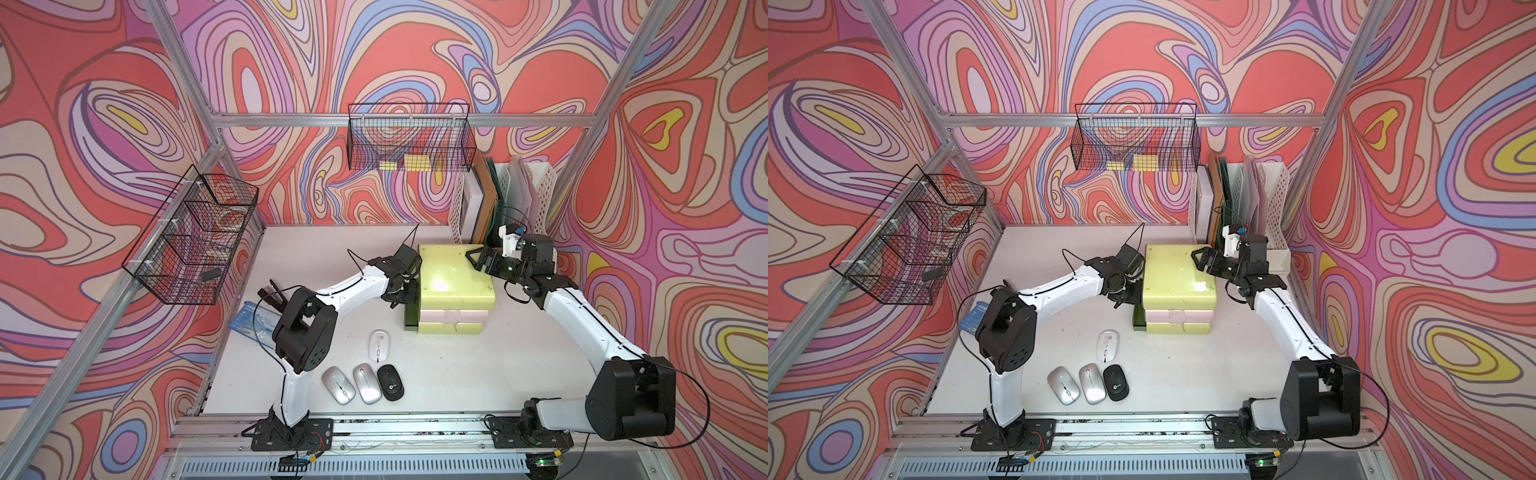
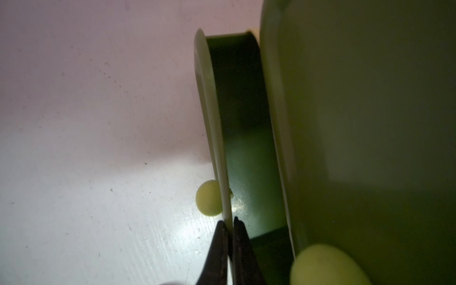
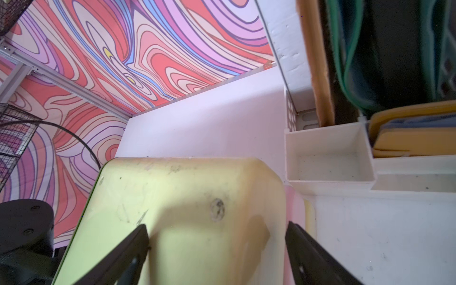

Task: Take the mice out of the drawer
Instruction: Open the drawer in the storage box.

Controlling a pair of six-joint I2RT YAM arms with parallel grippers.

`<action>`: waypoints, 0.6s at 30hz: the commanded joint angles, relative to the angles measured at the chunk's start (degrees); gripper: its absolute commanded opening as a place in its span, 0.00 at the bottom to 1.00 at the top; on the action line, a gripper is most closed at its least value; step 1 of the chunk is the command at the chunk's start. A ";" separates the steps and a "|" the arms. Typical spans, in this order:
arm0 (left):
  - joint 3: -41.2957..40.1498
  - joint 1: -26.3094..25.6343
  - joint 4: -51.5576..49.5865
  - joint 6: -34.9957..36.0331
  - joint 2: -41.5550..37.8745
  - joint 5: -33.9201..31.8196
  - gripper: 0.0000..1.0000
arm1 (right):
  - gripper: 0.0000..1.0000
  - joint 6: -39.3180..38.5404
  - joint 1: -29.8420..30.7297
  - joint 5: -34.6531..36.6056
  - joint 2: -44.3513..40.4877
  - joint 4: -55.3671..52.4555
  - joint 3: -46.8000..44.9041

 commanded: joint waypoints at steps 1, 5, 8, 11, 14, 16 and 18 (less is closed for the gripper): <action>4.41 -6.24 6.85 2.25 4.10 14.07 0.00 | 0.90 -1.53 1.03 4.57 1.37 -13.07 -4.24; 8.45 -8.47 7.20 2.10 7.18 15.80 0.00 | 0.90 -1.86 1.03 7.13 -0.61 -14.50 -5.04; 10.51 -9.42 7.34 1.97 8.64 16.63 0.00 | 0.91 -1.98 1.00 7.31 -0.66 -14.80 -5.02; 9.92 -9.46 7.40 2.06 8.44 16.53 0.00 | 0.91 -2.12 1.06 7.51 -0.22 -14.83 -4.78; 8.01 -8.29 2.45 4.28 6.84 10.49 0.00 | 0.91 -2.29 1.05 7.51 0.35 -14.77 -4.60; 3.64 -5.05 -0.48 3.51 4.37 4.34 0.00 | 0.91 -2.47 1.01 7.51 0.46 -14.68 -4.64; -1.16 -1.01 -1.78 2.83 1.81 1.17 0.00 | 0.91 -2.47 1.06 7.34 0.83 -14.25 -4.77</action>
